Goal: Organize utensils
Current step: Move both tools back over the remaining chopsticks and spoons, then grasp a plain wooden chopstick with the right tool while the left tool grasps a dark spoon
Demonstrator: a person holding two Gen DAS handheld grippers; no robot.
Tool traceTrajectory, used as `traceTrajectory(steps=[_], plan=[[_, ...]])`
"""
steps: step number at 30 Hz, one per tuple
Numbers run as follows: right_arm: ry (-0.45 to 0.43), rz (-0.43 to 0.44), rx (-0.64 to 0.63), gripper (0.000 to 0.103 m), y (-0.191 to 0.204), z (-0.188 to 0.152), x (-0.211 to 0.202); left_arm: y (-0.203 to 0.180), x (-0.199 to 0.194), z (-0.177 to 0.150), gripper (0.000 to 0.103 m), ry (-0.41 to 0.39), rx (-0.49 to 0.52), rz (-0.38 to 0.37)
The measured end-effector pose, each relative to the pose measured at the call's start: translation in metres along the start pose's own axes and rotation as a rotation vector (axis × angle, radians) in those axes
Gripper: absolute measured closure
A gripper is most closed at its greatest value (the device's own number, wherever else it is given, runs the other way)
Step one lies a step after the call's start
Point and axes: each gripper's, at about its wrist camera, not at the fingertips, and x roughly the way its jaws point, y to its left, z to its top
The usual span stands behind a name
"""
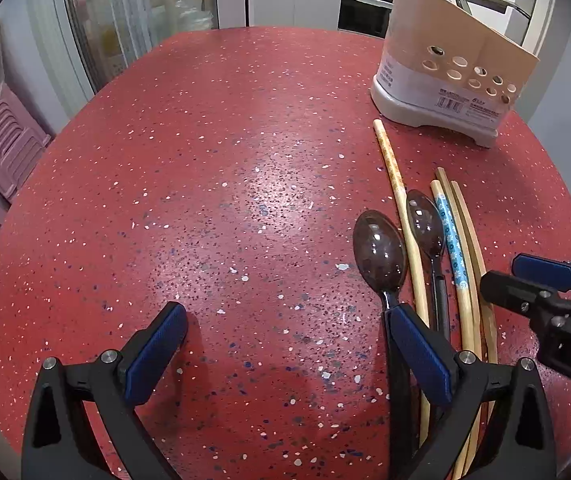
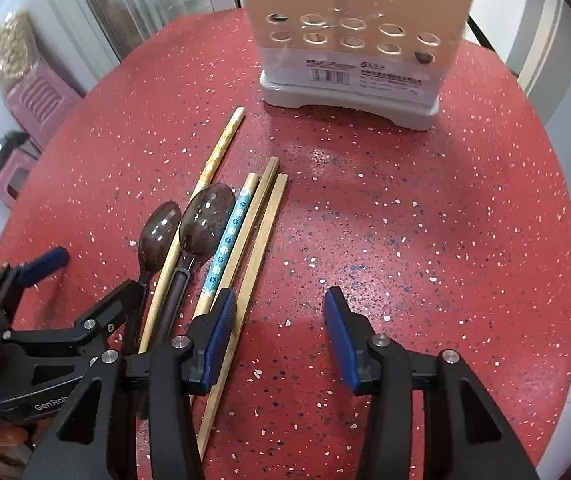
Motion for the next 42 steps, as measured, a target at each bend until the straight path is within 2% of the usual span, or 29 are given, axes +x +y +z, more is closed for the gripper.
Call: traceTrajectory(steps=[5, 15, 21, 27, 31, 35, 40, 42], plan=[[0.005, -0.018, -0.042, 0.055, 0.013, -0.003, 0.003, -0.001, 0.000, 0.001, 0.000, -0.003, 0.011, 0.000], [0.027, -0.016, -0.073, 0.056, -0.015, -0.013, -0.001, -0.008, -0.006, 0.002, 0.000, -0.009, 0.077, 0.039], [0.060, -0.017, -0.068, 0.056, -0.024, -0.007, -0.001, -0.014, -0.005, 0.003, 0.000, 0.029, 0.075, -0.008], [0.078, -0.058, -0.101, 0.057, -0.010, -0.005, 0.000, -0.018, -0.006, 0.010, 0.000, 0.061, 0.059, -0.017], [0.080, -0.053, -0.094, 0.056, -0.007, -0.004, -0.001, -0.022, -0.010, 0.011, 0.000, 0.065, 0.060, -0.041], [0.079, -0.042, -0.093, 0.057, -0.008, -0.003, 0.001, -0.031, -0.006, 0.004, 0.000, 0.093, 0.094, 0.006], [0.078, -0.062, -0.108, 0.057, -0.012, -0.005, 0.003, -0.035, -0.006, 0.004, 0.000, 0.099, 0.091, 0.014], [0.079, -0.065, -0.116, 0.057, -0.011, -0.005, 0.003, -0.038, -0.007, 0.005, 0.000, 0.102, 0.095, -0.009]])
